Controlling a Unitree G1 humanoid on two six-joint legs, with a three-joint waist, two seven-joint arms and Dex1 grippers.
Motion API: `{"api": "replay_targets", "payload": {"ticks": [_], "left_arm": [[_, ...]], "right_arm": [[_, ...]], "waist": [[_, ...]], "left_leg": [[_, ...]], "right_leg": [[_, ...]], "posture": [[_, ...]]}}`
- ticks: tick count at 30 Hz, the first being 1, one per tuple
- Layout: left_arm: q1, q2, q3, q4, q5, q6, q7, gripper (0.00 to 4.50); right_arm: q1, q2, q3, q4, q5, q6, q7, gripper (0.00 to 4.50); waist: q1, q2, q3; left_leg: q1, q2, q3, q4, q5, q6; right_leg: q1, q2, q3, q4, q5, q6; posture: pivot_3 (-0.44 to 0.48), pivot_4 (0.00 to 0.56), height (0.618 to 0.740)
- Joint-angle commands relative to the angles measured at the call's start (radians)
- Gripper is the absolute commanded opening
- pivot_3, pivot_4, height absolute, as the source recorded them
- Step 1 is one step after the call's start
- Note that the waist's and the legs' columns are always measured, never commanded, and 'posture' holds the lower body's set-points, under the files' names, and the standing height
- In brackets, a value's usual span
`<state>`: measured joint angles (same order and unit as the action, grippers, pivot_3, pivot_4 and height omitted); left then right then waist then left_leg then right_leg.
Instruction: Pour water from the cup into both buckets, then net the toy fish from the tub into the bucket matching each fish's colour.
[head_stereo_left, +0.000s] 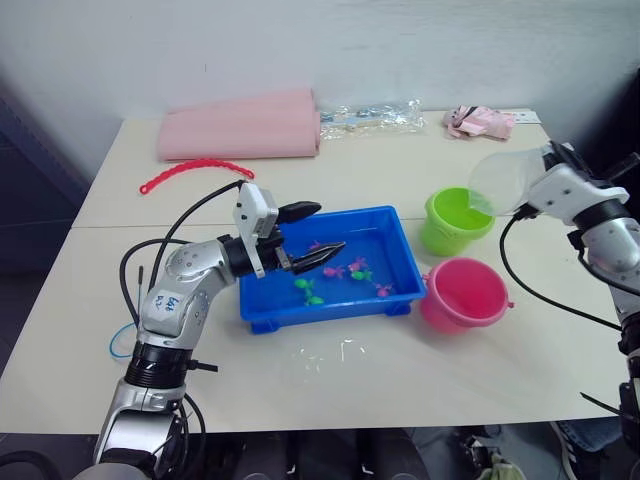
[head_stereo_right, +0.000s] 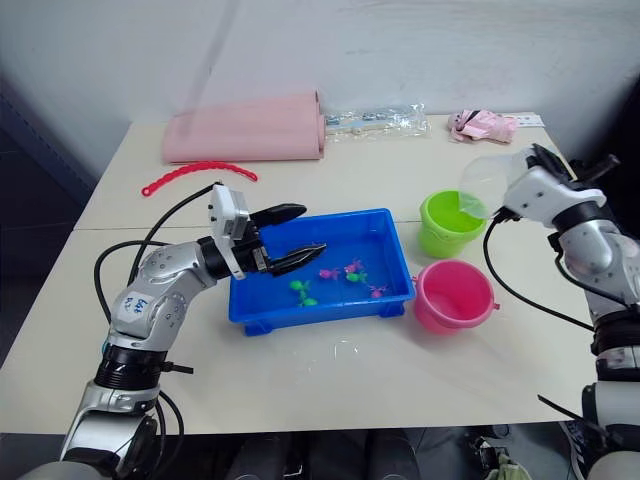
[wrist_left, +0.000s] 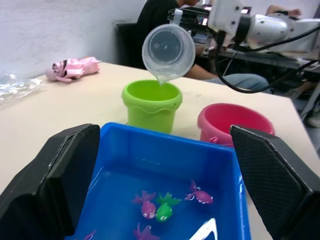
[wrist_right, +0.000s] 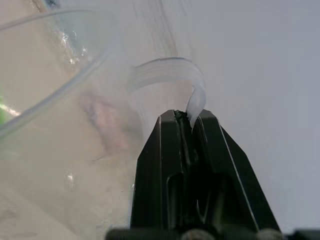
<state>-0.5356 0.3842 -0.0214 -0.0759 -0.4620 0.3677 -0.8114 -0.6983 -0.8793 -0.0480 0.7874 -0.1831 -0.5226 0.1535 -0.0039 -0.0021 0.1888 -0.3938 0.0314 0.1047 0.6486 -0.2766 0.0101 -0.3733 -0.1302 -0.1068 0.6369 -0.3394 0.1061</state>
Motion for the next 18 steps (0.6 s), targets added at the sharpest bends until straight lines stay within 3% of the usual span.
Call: {"api": "replay_targets", "payload": {"ticks": [1, 3, 6, 9, 13, 18], "left_arm": [[-0.015, 0.035, 0.04, -0.039, -0.06, -0.014, -0.081, 4.5], [-0.017, 0.041, 0.044, -0.042, -0.091, -0.041, -0.15, 4.5], [-0.012, 0.063, 0.029, -0.052, -0.102, -0.06, -0.235, 4.5], [0.0, 0.09, -0.006, -0.108, -0.122, -0.02, -0.294, 4.5], [0.011, 0.094, -0.02, -0.148, -0.143, 0.021, -0.295, 4.5], [0.022, 0.089, -0.017, -0.151, -0.148, 0.038, -0.282, 4.5]], "right_arm": [[0.06, 0.031, -0.234, -0.065, 0.394, 0.253, 0.265, 0.03], [0.12, 0.046, -0.322, -0.129, 0.511, 0.377, 0.323, 0.03], [0.212, 0.05, -0.403, -0.193, 0.558, 0.504, 0.283, 0.03], [0.329, 0.136, -0.535, -0.259, 0.678, 0.684, 0.174, 0.03], [0.416, 0.226, -0.575, -0.285, 0.678, 0.659, 0.129, 0.03], [0.411, 0.301, -0.569, -0.211, 0.656, 0.552, 0.132, 0.03]], "waist": [[0.002, -0.001, 0.0], [0.008, 0.0, 0.0], [0.008, 0.0, 0.0], [0.006, -0.001, 0.0], [0.005, -0.001, 0.0], [-0.014, 0.0, 0.0]], "left_leg": [[0.0, 0.0, 0.0, 0.0, 0.0, 0.0], [0.0, 0.0, -0.002, 0.0, 0.0, 0.001], [-0.001, -0.001, -0.002, 0.001, -0.001, 0.002], [-0.002, -0.001, -0.002, 0.001, -0.001, 0.002], [-0.001, -0.001, -0.002, 0.001, -0.001, 0.002], [0.003, -0.001, 0.004, 0.0, -0.001, 0.002]], "right_leg": [[0.0, 0.0, 0.0, 0.0, 0.0, 0.0], [0.001, -0.001, -0.002, 0.0, 0.0, 0.0], [0.001, -0.001, -0.002, 0.0, 0.0, 0.0], [0.001, -0.001, -0.002, 0.0, 0.0, 0.001], [0.001, -0.001, -0.002, -0.001, 0.0, 0.001], [0.001, -0.001, 0.004, 0.002, 0.0, 0.001]], "posture": [[0.0, 0.15, 0.74], [0.0, 0.15, 0.74], [0.0, 0.15, 0.74], [0.0, 0.15, 0.74], [0.0, 0.15, 0.74], [0.0, 0.15, 0.74]]}}
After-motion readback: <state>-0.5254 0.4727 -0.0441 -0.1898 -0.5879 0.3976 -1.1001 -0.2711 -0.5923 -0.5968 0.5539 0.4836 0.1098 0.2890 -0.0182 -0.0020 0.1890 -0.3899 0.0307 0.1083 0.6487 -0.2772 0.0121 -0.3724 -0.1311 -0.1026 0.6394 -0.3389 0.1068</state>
